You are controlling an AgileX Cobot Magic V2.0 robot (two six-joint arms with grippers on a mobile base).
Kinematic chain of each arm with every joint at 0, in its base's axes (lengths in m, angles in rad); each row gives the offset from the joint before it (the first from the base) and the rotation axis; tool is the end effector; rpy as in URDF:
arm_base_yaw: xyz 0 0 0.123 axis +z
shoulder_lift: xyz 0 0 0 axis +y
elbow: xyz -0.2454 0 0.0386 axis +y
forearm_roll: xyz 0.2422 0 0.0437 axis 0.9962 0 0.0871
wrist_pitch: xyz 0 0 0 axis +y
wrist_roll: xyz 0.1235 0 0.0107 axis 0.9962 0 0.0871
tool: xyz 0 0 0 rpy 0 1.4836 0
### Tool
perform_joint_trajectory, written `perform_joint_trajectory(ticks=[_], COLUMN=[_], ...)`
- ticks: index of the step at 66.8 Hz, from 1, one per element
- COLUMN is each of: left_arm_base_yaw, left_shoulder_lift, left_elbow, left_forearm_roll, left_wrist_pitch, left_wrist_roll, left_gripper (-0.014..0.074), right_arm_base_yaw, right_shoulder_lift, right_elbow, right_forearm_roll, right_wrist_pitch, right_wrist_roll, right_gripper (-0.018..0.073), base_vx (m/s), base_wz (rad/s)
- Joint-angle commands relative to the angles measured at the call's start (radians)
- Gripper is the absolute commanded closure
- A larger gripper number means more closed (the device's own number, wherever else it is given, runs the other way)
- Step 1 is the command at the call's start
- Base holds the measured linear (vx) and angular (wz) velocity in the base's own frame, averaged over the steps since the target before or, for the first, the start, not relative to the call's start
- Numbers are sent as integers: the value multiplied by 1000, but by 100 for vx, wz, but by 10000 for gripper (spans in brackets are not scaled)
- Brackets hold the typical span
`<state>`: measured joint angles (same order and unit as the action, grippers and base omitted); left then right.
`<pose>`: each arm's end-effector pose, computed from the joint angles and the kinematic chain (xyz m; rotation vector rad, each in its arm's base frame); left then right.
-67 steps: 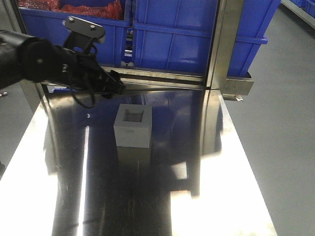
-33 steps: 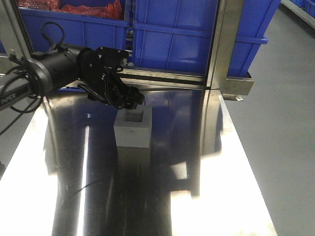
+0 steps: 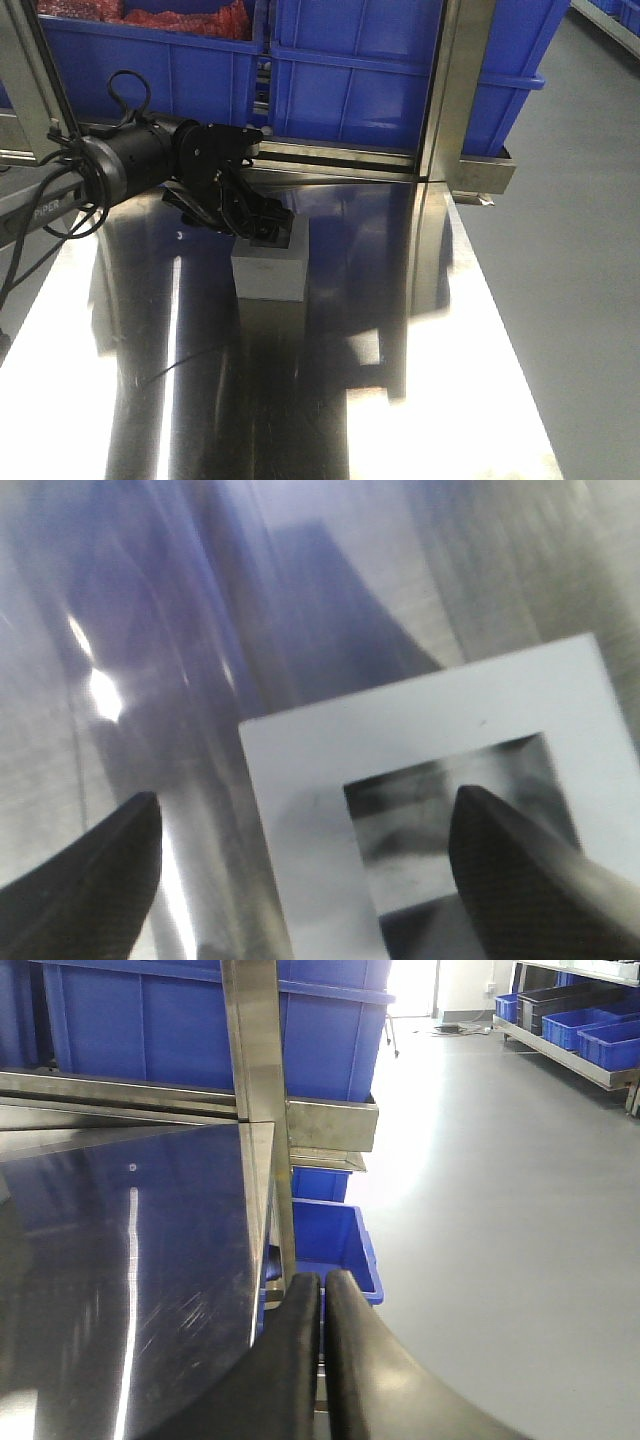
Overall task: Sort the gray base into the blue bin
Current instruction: 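Reach the left gripper down over the gray square base, then close the left gripper on the gray base's rim and lift it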
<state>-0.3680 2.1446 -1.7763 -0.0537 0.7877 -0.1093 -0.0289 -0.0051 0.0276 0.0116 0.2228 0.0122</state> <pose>0.4340 -0.1724 0.1531 0.3055 2.6386 -0.2226 0.1199 -0.0031 0.1790 0.0434 1.7283 -0.0018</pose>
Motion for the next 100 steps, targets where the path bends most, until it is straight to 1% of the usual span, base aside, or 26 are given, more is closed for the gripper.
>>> perform_joint_trajectory(ticks=[1,20,26,29,30,31,33,45,50,62,71,79,93,100], left_arm_base_yaw=[3,3,3,3,3,3,3,3,3,3,3,2,2,2], left_shoulder_lift=[-51,-48,-48,-48,-48,-48,-48,-48,-48,-50,-74,-130,-255,-312], left_elbow=[-31,-31,-31,-31,-31,-31,-31,-31,-31,-31,-31,-31,-31,-31], left_forearm_roll=[-9,-9,-9,-9,-9,-9,-9,-9,-9,-8,-8,-8,-8,-8], left_wrist_pitch=[-12,14,39,51,62,66,74,91,90,79,34,-12,-108,-127], left_wrist_roll=[-12,-12,-12,-12,-12,-12,-11,-8,-8,-1,-1,18,18,18], left_gripper=[20,27,74,119,174,204,237,512,605,605,604,604,604,604], right_arm_base_yaw=[-3,-3,-3,-3,-3,-3,-3,-3,-3,-3,-3,-3,-3,-3], right_shoulder_lift=[18,18,18,18,18,18,18,18,18,18,18,18,18,18], right_elbow=[2,2,2,2,2,2,2,2,2,2,2,2,2,2], right_forearm_roll=[-5,-5,-5,-5,-5,-5,-5,-5,-5,-5,-5,-5,-5,-5], right_wrist_pitch=[-73,-73,-73,-73,-73,-73,-73,-73,-73,-73,-73,-73,-73,-73], right_wrist_roll=[-12,-12,-12,-12,-12,-12,-12,-12,-12,-12,-12,-12,-12,-12], right_gripper=[564,564,564,564,564,564,564,564,564,564,564,564,564,564], base_vx=[0,0,0,0,0,0,0,0,0,0,0,0,0,0], base_wz=[0,0,0,0,0,0,0,0,0,0,0,0,0,0])
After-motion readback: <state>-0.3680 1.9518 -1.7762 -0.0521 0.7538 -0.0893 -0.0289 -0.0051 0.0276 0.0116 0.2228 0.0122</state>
